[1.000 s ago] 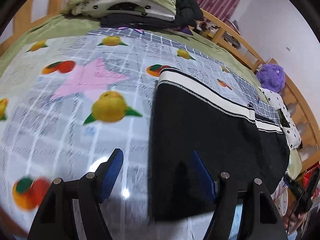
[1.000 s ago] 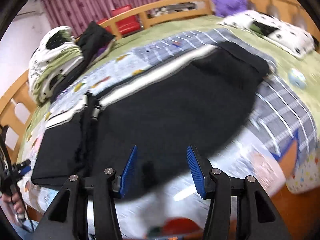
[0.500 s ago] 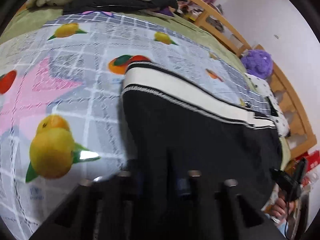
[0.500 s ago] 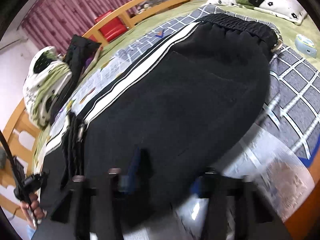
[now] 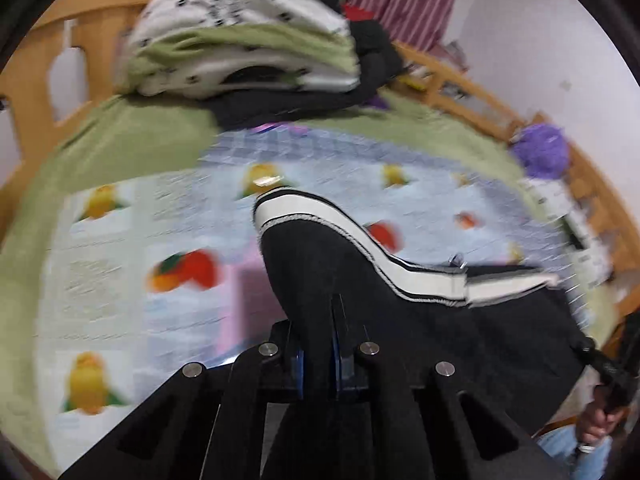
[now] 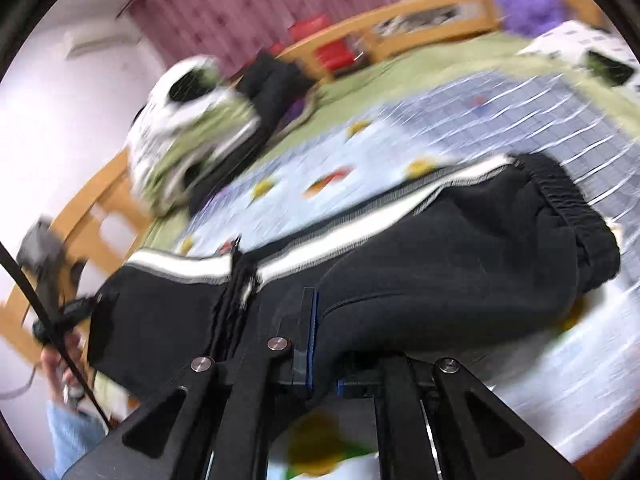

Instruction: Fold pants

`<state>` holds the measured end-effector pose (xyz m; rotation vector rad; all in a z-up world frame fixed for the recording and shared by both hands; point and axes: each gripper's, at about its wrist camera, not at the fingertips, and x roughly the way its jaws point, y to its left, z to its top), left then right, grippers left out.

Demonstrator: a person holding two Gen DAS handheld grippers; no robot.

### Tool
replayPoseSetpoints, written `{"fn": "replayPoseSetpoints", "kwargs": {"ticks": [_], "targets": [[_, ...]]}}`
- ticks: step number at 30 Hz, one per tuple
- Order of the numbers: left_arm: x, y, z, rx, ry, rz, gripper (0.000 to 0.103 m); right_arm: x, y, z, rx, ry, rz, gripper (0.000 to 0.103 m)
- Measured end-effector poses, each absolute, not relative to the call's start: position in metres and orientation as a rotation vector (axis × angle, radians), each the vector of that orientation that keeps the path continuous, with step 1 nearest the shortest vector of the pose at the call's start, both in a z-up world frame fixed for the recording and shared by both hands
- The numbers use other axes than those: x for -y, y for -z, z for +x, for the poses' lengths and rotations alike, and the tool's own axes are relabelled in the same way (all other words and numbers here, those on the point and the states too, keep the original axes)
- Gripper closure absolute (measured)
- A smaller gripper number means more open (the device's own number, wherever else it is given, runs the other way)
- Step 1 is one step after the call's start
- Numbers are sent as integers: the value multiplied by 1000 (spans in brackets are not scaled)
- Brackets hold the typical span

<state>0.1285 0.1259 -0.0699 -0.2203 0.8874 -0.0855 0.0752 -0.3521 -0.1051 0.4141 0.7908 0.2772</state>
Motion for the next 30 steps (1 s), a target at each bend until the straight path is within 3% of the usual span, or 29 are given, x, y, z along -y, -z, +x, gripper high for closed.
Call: {"fn": "replayPoseSetpoints", "kwargs": {"ticks": [2,5,8,10,11,13,21,30], "targets": [[-133,90,123,-922,14,-176,90,327,127,74,-854,-298,378,94],[-138,116,114,-956,-95,-155,71,309,165,70,-977,-259,320,85],[-156,130,98,-987,-121,-208,67,323,176,49,-1012,-265,325,68],[-164,133,79,-974,-98,-267,52,346,167,31,-971,-232,350,56],[-167,133,69,-964,-99,-280,40,356,163,26,-948,-225,371,49],[-170,135,50,-933,-95,-317,38,379,153,24,-912,-219,428,43],[-182,156,1,-931,-58,-468,38,421,132,22,-810,-189,497,43],[-175,170,-15,-907,15,-631,36,474,169,83,-862,-57,692,43]]}}
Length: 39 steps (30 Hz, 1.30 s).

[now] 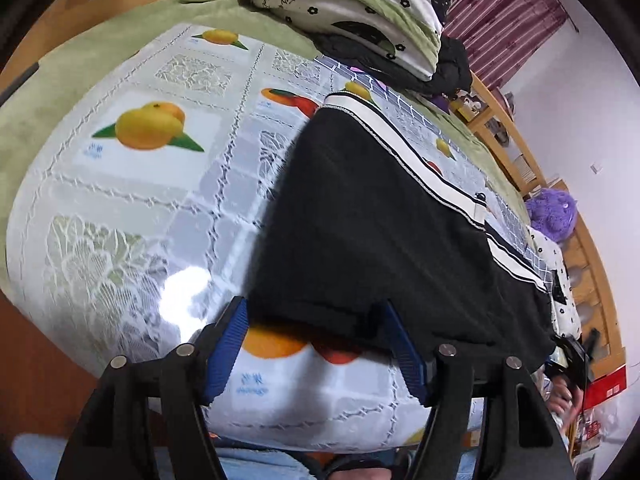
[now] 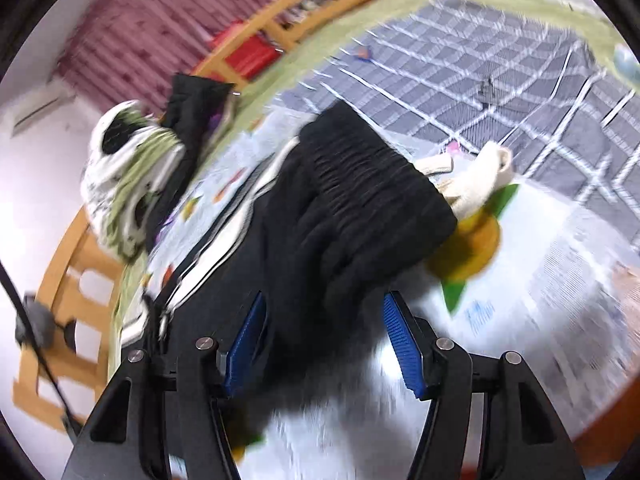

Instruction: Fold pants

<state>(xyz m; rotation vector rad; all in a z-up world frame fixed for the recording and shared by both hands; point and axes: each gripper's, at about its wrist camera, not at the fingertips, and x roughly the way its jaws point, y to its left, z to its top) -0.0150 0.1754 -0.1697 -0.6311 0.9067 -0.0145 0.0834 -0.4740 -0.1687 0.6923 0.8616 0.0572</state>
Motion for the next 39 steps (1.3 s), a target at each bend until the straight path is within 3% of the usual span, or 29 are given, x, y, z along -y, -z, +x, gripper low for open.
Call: {"fn": "replayPoseSetpoints", "kwargs": {"ticks": [3,4,5,9,13,14,17,26,28,29,30,32,39], "targets": [[-176,174,-20,-883,15,-684,35,467,181,114,-919,-40,684,54],[-177,177,-20,-871,9,-718,35,460,175,121,-916,-24,613,83],[-178,178,-19,-869,8,-731,35,454,168,127,-915,-55,553,88],[-176,176,-14,-867,-2,-746,35,471,124,113,-704,-157,525,88],[-174,179,-13,-858,-5,-751,34,472,165,130,-930,-55,427,73],[-175,179,-13,-855,-5,-756,34,472,176,130,-984,-53,425,73],[-177,177,-15,-855,-20,-758,34,473,165,104,-932,-12,362,67],[-167,185,-11,-789,-66,-836,28,406,109,57,-849,-114,180,64],[-162,182,-9,-793,-106,-808,37,390,116,55,-881,-127,179,64],[-161,180,-7,-807,-151,-784,57,385,120,57,-897,-131,190,64],[-160,177,-5,-823,-173,-756,70,380,124,60,-912,-143,206,64],[-154,162,1,-818,-169,-684,84,369,131,61,-922,-168,228,64],[-67,62,16,-631,-101,-289,91,366,133,61,-833,-171,216,65]]}}
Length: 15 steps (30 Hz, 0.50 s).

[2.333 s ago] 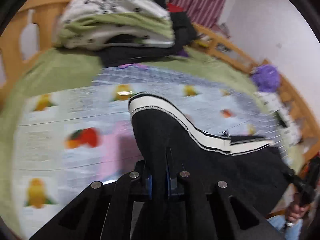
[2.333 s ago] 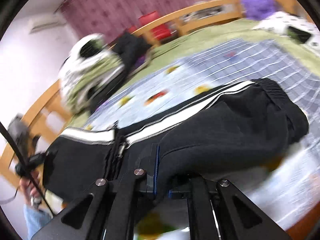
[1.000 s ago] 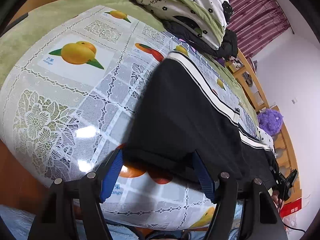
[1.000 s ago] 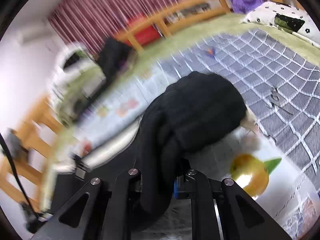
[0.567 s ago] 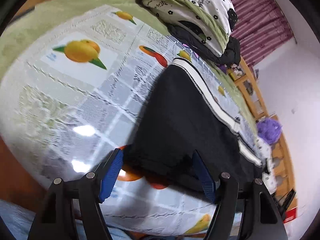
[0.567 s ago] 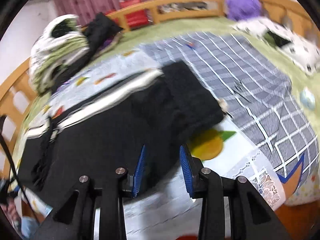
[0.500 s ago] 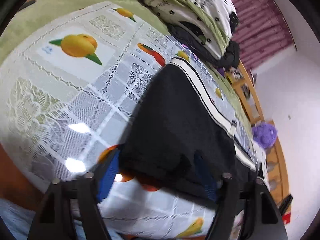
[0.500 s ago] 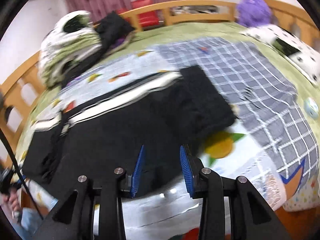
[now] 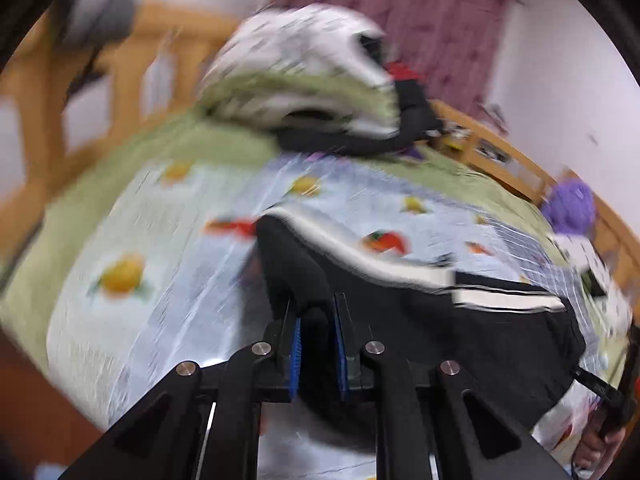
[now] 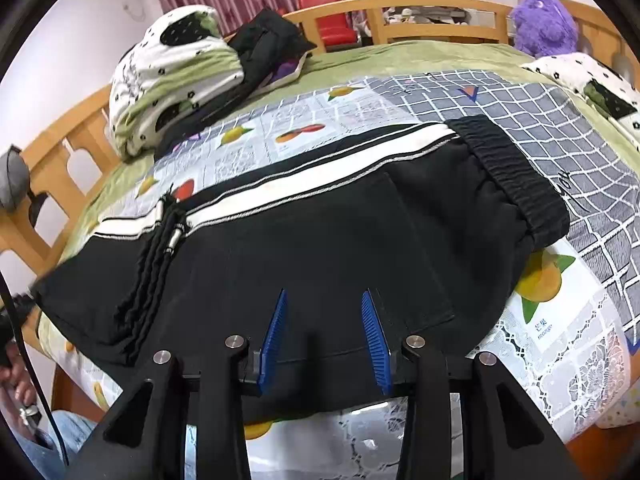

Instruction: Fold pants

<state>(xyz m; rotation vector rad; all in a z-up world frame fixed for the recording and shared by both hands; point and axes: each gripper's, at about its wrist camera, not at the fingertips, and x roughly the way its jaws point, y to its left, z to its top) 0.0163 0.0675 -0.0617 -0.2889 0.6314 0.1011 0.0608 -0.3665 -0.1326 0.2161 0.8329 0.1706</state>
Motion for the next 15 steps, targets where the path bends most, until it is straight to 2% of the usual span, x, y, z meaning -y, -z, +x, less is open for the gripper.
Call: {"fn": "replayPoseSetpoints", "kwargs": {"ticks": [7,12,15], "targets": [[54,20,56,-603,194,-202,93,398,139,47,-707,-90,169,65],[135,35,70,-653,343,-165,93,443,150,34,-643,-22,250,65],[169,60,72,-734,406,-156,93,465,159,34,-689,-44,343,65]]}}
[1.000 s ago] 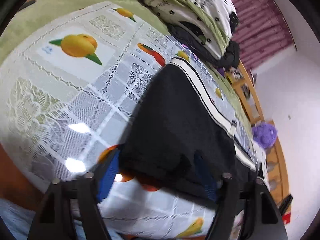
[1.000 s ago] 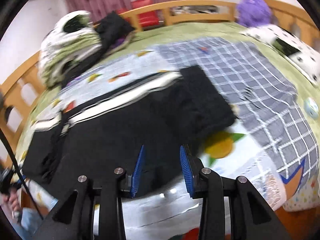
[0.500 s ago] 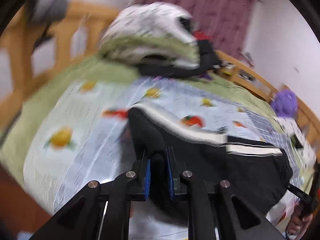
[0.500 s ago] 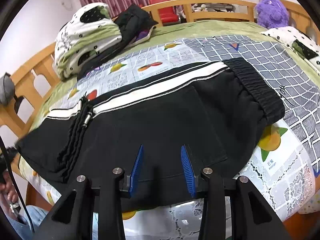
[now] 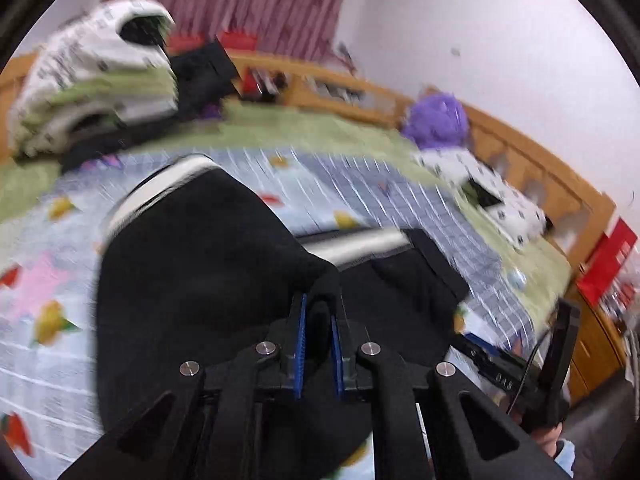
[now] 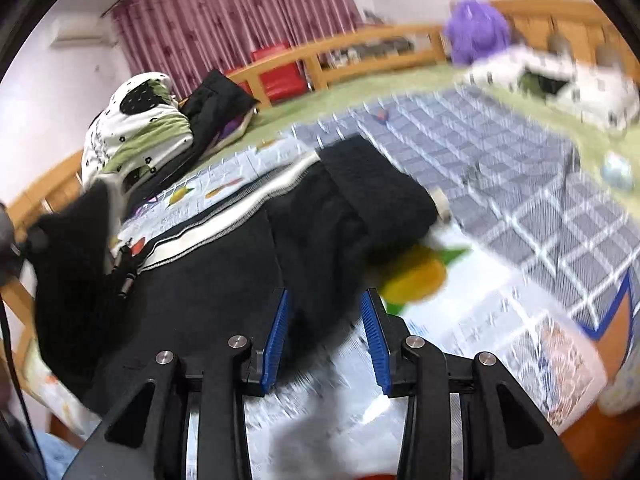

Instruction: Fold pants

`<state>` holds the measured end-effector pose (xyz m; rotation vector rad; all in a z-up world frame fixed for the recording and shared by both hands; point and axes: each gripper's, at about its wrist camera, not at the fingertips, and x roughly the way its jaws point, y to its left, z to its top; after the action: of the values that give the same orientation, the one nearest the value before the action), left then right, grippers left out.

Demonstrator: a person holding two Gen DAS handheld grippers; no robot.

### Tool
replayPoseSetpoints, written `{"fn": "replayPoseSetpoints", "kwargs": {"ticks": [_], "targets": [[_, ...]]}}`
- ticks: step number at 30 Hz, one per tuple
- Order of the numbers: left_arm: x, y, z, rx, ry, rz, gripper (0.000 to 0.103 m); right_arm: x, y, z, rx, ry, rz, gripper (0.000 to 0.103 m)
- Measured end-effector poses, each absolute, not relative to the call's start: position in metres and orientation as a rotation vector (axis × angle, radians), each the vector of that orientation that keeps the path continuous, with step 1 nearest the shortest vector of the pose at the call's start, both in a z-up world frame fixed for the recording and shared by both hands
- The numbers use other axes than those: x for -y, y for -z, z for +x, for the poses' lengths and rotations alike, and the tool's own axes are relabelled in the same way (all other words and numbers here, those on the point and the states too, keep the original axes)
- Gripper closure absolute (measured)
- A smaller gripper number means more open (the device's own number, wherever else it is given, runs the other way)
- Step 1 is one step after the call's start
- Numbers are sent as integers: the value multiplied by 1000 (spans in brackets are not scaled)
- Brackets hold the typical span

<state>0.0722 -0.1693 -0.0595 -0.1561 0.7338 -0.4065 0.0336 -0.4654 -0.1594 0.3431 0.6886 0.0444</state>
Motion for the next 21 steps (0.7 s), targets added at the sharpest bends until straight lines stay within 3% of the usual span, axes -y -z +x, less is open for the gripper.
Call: {"fn": "replayPoseSetpoints", "kwargs": {"ticks": [4,9,10,13,21], "targets": [[178,95,71,-881,422,-159,91,481,169,36,-745,-79,407,65],[144,89,49,-885,460,-270,43,458,167,42,-774,-134,368,64],[133,84,41,-856,438,-272,42,450,164,44,-773,-170,370,64],[101,75,28,-815,379,-268,38,423,148,58,-764,-247,358,48],[11,98,26,-858,197,-463,38,329,143,140,-900,-433,294,44]]}}
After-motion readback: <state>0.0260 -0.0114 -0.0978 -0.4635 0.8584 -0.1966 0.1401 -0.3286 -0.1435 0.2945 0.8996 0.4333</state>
